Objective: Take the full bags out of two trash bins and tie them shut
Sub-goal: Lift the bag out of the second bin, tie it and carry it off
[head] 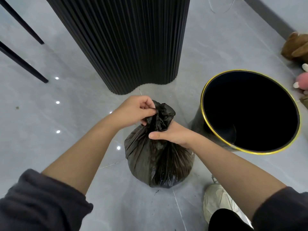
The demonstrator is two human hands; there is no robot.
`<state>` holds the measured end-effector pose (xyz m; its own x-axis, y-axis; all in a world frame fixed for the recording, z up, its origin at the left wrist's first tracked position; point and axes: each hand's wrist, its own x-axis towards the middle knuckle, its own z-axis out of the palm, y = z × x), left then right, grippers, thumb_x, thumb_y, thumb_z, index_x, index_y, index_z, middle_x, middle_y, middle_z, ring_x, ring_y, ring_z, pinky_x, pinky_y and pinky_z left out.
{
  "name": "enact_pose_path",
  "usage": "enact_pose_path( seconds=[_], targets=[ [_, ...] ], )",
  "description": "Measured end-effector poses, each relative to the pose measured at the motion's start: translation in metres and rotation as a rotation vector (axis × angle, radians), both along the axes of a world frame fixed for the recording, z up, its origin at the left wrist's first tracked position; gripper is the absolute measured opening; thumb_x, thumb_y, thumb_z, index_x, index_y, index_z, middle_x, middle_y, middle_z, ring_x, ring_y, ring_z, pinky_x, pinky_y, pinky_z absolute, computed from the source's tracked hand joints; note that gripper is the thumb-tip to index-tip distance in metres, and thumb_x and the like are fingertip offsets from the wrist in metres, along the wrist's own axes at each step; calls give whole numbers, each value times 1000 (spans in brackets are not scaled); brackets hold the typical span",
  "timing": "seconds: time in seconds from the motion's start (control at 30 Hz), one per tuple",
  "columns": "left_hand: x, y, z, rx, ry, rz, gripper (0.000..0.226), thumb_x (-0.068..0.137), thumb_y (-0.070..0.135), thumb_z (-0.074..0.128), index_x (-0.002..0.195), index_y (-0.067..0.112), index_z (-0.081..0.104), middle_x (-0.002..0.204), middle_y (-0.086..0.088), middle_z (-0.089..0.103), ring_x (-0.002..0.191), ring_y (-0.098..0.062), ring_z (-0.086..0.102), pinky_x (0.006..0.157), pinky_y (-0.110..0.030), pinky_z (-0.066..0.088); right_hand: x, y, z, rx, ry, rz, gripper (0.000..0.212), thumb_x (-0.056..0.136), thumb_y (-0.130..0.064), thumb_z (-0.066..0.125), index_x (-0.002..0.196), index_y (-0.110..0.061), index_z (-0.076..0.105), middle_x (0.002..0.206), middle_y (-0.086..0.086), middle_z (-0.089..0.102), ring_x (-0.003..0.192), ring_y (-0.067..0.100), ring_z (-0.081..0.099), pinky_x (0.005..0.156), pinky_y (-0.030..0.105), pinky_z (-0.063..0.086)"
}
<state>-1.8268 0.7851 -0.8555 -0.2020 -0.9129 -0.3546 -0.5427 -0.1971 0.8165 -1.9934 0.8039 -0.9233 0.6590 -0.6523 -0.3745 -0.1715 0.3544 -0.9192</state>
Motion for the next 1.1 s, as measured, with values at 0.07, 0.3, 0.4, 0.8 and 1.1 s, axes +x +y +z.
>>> enact_pose_path(
  seconds=[0.07,0.3,0.4,0.8,1.1],
  targets=[
    [-4,-11,4,71,15,-73,3,85,6,66,87,8,63,78,-7,65,63,-9,64,58,-21,56,2,0,1,30,-8,6,60,80,-19,74,135,-13,48,128,-5,60,124,8,52,107,29,39],
    [-4,-32,-3,68,-37,-53,7,87,7,63,90,14,63,86,-2,64,76,-14,65,63,-21,57,8,-2,-2,111,181,-72,46,77,-49,71,116,-27,62,115,-5,68,108,11,62,102,34,45],
    [6,-22,-6,7,-89,-86,33,87,32,64,119,32,52,120,11,55,107,-7,56,86,-21,47,7,-3,0,74,187,-125,48,81,-33,74,125,-21,59,117,-6,65,104,7,61,96,26,48],
    [2,-8,-16,-9,-252,-202,5,90,20,61,86,18,63,77,3,61,67,-12,58,54,-19,47,19,-8,-11,-141,394,-5,50,75,-43,71,118,-22,57,104,-7,63,99,11,59,93,31,47],
    [19,10,-26,-114,-351,109,26,97,23,43,122,19,51,126,0,53,109,-13,54,93,-26,44,17,-8,-22,-477,653,110,40,96,-34,44,61,-14,46,67,6,57,82,32,58,87,38,39]
  ],
)
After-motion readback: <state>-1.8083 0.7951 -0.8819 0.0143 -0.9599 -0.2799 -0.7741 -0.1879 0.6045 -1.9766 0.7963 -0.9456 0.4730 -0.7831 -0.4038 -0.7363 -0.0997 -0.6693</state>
